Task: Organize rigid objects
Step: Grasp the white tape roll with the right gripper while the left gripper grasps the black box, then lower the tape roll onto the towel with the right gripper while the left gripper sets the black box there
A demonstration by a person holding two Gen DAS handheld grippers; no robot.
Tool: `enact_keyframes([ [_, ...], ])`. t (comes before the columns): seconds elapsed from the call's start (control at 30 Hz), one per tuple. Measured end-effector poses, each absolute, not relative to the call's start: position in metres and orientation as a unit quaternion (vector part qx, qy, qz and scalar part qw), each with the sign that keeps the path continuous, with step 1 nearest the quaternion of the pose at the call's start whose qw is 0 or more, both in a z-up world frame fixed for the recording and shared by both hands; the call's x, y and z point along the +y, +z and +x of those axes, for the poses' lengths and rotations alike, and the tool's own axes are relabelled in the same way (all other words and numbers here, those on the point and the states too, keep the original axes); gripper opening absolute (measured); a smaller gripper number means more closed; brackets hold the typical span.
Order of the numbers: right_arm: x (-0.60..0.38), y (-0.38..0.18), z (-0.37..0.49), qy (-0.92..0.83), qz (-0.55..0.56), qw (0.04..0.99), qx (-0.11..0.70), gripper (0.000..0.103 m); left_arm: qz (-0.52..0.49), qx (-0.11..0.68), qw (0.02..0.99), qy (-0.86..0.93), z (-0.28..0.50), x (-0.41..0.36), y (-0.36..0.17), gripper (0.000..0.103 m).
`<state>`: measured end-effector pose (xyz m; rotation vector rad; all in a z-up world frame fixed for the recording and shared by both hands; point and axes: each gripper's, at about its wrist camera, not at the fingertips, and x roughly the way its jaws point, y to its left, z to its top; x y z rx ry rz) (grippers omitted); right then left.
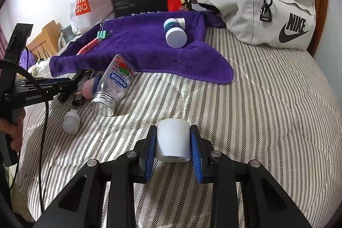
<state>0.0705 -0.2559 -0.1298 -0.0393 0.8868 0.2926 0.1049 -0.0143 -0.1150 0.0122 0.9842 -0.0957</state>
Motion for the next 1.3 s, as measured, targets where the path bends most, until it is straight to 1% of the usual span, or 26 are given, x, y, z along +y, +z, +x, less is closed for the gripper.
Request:
enact_keyframes([
  [0.13,-0.257,-0.126,0.075,0.145,-0.017,0.885,0.442,0.030,-0.019,0.475,0.877,-0.061,0.101,-0.005,-0.112,0.022],
  [0.33,-0.253,-0.117,0.075,0.157,-0.019,0.882,0.444,0.030,-0.017,0.463,0.884,-0.064,0.092,0.006,-0.095,0.022],
  [0.77,-0.236,-0.074,0.091,0.178,-0.039,0.885,0.429,0.030,-0.055,0.442,0.893,-0.067,0.105,0.035,-0.068,0.022],
  [0.93,-0.226,-0.054,0.115,0.195,-0.043,0.887,0.417,0.030,-0.059,0.434,0.896,-0.066,0.123,0.044,-0.055,0.022],
  [1.07,-0.214,-0.046,0.146,0.210,-0.044,0.886,0.411,0.030,-0.062,0.438,0.895,-0.063,0.141,0.052,-0.055,0.022],
  [1.3,-0.197,-0.059,0.198,0.220,-0.050,0.876,0.426,0.030,-0.060,0.455,0.887,-0.057,0.177,0.061,-0.068,0.022],
])
